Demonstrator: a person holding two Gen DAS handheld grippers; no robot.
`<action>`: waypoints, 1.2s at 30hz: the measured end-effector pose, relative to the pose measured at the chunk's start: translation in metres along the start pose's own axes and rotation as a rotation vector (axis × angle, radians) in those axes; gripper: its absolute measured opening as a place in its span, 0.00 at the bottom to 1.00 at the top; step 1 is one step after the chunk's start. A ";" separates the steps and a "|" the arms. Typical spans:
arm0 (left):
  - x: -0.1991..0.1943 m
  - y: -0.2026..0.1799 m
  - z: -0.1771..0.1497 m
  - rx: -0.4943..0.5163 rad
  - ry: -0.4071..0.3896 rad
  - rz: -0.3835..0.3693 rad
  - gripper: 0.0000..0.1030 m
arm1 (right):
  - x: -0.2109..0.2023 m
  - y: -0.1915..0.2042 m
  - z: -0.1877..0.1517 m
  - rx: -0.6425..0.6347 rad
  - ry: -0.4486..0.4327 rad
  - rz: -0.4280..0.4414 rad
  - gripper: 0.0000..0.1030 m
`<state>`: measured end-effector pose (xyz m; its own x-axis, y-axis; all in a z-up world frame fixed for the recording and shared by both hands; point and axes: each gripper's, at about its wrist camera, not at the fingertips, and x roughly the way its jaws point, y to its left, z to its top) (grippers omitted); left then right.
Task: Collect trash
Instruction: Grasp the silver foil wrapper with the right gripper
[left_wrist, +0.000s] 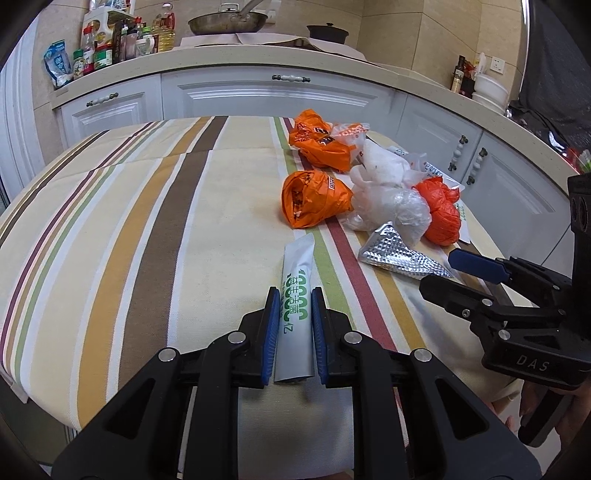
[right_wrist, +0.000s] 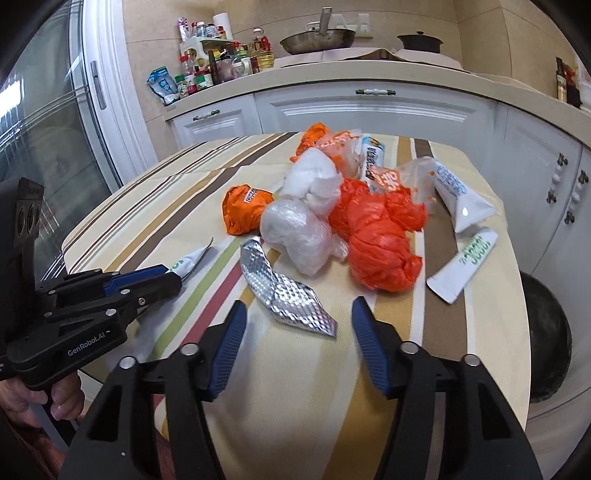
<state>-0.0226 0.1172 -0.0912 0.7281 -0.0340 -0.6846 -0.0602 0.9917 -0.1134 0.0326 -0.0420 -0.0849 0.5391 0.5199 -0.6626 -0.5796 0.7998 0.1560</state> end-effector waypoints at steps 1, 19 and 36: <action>0.000 0.001 0.000 -0.003 0.000 0.002 0.16 | 0.002 0.002 0.002 -0.011 0.001 0.001 0.59; -0.008 0.004 0.000 -0.012 -0.017 0.011 0.16 | -0.015 0.018 -0.014 -0.052 0.019 -0.007 0.32; -0.022 -0.052 0.034 0.065 -0.084 -0.115 0.16 | -0.084 -0.044 -0.004 0.081 -0.141 -0.206 0.32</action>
<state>-0.0124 0.0703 -0.0461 0.7827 -0.1405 -0.6064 0.0696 0.9878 -0.1391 0.0104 -0.1217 -0.0394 0.7237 0.3756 -0.5790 -0.4012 0.9116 0.0899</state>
